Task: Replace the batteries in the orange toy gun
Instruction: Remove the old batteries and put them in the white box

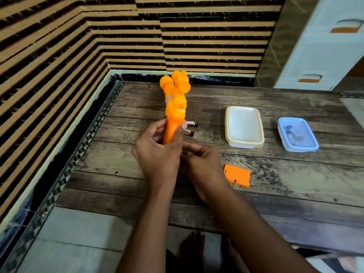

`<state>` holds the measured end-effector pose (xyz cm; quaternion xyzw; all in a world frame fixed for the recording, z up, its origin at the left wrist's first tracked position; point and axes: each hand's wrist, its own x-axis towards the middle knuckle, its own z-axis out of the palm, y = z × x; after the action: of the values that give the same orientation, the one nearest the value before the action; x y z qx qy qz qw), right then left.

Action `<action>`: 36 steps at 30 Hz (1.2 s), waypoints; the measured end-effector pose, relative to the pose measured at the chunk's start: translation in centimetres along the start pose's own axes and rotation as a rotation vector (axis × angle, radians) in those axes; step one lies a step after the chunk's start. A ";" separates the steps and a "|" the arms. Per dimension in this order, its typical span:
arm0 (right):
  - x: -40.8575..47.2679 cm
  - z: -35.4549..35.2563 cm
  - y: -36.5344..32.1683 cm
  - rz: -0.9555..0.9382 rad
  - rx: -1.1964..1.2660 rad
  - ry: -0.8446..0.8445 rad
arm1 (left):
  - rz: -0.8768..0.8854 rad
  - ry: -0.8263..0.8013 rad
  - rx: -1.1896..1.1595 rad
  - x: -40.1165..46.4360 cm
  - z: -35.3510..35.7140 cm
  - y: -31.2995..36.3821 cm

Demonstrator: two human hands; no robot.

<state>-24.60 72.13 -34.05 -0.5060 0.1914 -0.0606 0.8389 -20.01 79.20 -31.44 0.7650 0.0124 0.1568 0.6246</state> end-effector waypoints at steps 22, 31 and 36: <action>3.5 -1.1 -2.2 -0.374 -1.553 0.198 | -0.332 0.051 0.246 0.0 -4.4 -4.5; 2.8 -1.7 -2.9 -0.367 -1.495 0.199 | -0.312 0.030 0.362 -1.0 -5.4 -2.1; 1.1 -2.2 -3.7 -0.485 -1.366 0.234 | -0.188 0.128 0.408 -1.4 -5.2 -1.1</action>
<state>-24.06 68.14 -32.02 -0.9344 0.1576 -0.1655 0.2734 -22.50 84.11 -31.95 0.8594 0.1547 0.1405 0.4666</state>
